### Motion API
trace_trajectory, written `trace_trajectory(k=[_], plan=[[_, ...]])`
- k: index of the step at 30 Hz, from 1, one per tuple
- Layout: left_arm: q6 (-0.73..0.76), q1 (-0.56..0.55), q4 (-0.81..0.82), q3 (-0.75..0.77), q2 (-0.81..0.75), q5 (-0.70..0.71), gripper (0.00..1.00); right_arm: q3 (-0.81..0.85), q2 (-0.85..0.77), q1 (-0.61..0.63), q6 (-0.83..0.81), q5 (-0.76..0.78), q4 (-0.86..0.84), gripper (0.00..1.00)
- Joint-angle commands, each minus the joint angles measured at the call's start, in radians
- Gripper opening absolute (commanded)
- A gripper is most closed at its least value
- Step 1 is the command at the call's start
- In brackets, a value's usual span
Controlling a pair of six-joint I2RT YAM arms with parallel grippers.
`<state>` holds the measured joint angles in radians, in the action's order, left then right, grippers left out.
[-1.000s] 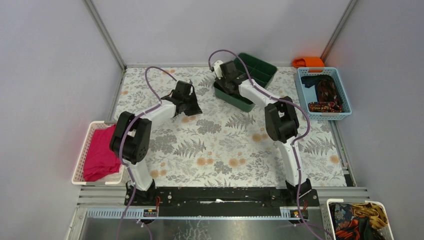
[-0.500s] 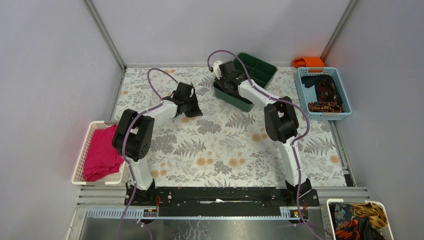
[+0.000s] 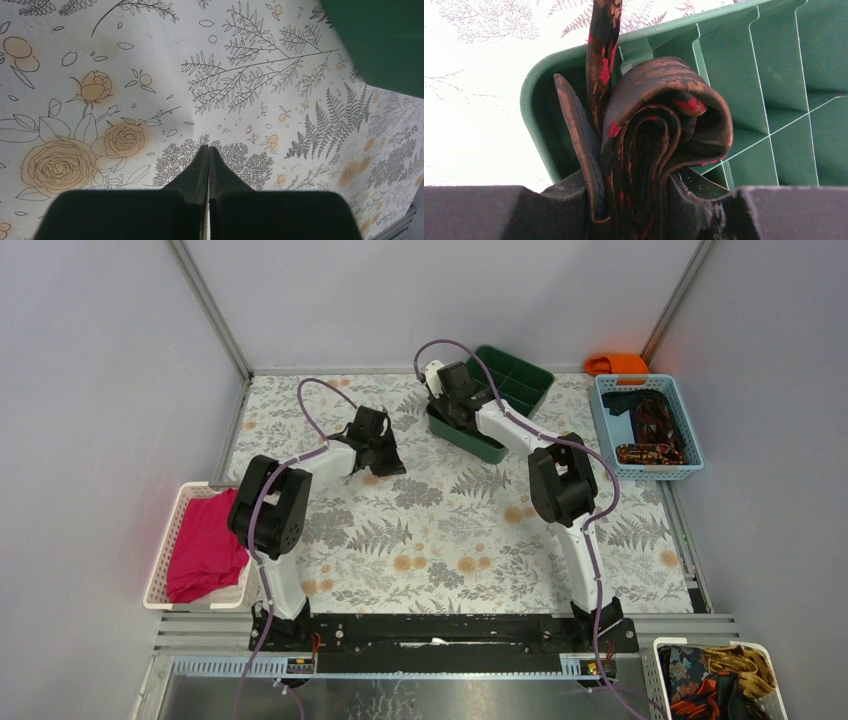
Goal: Roll the ties
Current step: Place the tie in the storage box.
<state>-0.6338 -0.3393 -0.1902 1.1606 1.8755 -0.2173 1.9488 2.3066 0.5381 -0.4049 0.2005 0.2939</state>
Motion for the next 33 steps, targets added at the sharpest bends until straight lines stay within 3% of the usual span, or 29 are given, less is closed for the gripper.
trace_trajectory(k=[1,9,19,25,33], plan=[[0.023,0.008,0.025,0.009,-0.034,0.007,0.00,0.023,-0.060,0.016,0.017,0.042,-0.062,0.00],[0.023,0.010,0.027,0.003,-0.039,0.011,0.00,-0.060,-0.125,0.013,0.029,0.089,-0.193,0.00],[0.026,0.010,0.028,0.002,-0.034,0.013,0.00,-0.065,-0.087,0.005,0.070,-0.015,-0.187,0.00],[0.027,0.010,0.029,0.000,-0.036,0.012,0.00,-0.090,-0.053,0.001,0.104,-0.090,-0.173,0.00],[0.028,0.010,0.029,-0.001,-0.045,0.010,0.00,-0.055,-0.013,-0.030,0.172,-0.160,-0.021,0.00]])
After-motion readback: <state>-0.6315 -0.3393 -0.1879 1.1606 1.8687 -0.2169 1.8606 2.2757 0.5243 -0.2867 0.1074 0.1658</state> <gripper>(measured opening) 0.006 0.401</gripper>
